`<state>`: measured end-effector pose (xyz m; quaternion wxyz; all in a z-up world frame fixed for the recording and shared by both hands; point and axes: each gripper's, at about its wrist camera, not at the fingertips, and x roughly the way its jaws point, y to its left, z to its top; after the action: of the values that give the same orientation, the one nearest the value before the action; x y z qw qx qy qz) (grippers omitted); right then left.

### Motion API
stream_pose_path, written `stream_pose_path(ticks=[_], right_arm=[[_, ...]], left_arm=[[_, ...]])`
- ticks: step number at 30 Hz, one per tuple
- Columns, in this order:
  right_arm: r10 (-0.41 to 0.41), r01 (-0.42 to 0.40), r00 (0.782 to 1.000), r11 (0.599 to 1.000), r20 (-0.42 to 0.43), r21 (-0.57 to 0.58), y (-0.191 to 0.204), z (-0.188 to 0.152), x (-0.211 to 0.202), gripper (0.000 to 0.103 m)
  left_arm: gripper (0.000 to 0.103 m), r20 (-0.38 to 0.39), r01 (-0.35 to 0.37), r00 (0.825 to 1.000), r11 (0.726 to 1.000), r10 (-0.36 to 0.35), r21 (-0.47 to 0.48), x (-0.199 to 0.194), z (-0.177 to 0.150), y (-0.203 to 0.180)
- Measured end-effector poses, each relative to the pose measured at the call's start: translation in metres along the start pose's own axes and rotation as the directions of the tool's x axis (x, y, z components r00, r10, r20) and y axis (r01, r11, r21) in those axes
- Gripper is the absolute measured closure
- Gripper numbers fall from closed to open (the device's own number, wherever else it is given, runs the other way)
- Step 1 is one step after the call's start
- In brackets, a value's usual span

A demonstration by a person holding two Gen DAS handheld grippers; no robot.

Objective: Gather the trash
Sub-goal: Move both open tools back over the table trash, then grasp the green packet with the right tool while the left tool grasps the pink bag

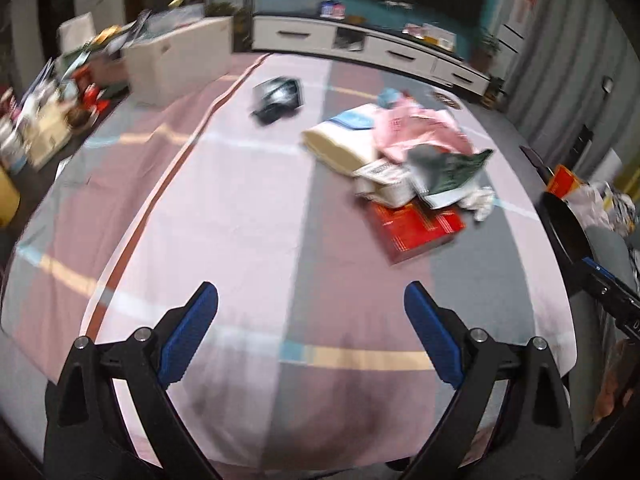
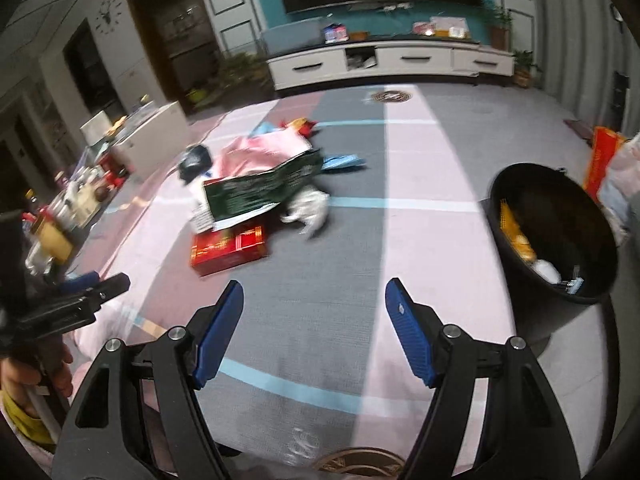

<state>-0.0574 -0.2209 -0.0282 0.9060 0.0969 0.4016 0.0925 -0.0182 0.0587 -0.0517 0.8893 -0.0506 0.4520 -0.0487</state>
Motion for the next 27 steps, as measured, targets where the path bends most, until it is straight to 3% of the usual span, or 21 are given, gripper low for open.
stream_pose_path(ticks=[10,14,21,27], right_arm=[[0.187,-0.182,0.982,0.976,-0.035,0.118,0.018,0.032,0.038,0.031],[0.251,-0.233,0.967,0.943,-0.049,0.238,0.014,0.048,0.065,0.031],[0.281,-0.225,0.958,0.856,-0.053,0.466,0.008,0.076,0.11,0.031],[0.265,-0.171,0.96,0.804,-0.086,0.57,0.004,0.079,0.133,0.033]], left_arm=[[0.009,-0.017,0.055,0.998,0.998,-0.054,0.028,0.017,0.0,0.0],[0.009,-0.027,0.068,0.997,0.997,-0.067,0.042,0.025,0.002,-0.003],[0.009,-0.036,0.069,0.997,0.997,-0.068,0.035,0.034,0.006,0.004],[0.009,-0.038,0.075,0.997,0.996,-0.073,0.048,0.038,0.006,0.006]])
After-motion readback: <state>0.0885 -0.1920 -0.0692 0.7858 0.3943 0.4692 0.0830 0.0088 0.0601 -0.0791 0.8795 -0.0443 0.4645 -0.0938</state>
